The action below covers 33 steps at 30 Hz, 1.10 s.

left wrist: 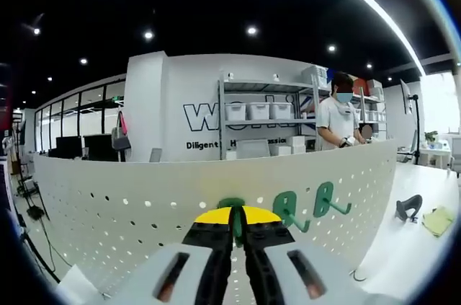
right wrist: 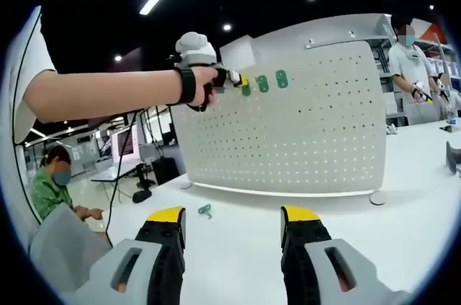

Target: Insert the hook assembly into the mounting plate slot until the hook locks in place.

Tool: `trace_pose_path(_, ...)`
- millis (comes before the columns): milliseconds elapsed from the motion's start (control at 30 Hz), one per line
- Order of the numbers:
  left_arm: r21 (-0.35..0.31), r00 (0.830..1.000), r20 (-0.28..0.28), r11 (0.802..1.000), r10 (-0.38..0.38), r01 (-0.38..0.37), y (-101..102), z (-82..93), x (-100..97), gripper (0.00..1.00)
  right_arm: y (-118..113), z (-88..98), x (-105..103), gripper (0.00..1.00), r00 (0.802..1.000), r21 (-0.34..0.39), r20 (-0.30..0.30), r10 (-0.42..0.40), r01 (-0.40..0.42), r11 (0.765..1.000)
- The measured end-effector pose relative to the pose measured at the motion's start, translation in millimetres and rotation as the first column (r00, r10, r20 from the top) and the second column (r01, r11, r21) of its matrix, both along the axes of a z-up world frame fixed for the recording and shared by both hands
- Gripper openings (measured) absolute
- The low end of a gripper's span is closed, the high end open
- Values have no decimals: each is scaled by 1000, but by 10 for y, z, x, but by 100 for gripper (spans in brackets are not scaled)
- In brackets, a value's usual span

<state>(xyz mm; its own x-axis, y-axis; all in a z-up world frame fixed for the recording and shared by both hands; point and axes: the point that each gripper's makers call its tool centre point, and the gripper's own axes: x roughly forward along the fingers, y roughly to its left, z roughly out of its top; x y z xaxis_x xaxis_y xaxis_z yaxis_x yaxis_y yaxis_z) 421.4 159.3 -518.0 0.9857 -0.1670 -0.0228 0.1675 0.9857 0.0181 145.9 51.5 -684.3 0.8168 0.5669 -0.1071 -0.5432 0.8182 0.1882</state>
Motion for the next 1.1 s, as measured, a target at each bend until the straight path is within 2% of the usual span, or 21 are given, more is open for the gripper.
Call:
trace_pose_path(100,2,1000,19,1000,-6,6,-10,51,8,5,-10,-9,-7,54,1000,-1,-2,-1,1,1000)
trace_pose_path(200,-17,1000,-1,1000,-5,5,9,18,20,6,-27,-14,-1,54,1000,2,-4,-4,4,1000)
trace_pose_path(467,14,999,-3,999,-38,38,-44,-27,-24,12,-2,-13,-2,54,1000,-4,-3,2,-2,1000)
trace_pose_path(767,12,995,21,996,-94,94,-87,42,-196,22,57,16,-2,54,1000,-17,2,26,-25,1000)
trace_pose_path(1100,-1,989,37,989,-147,147,-84,128,-391,27,136,62,-16,54,999,-31,7,49,-49,998)
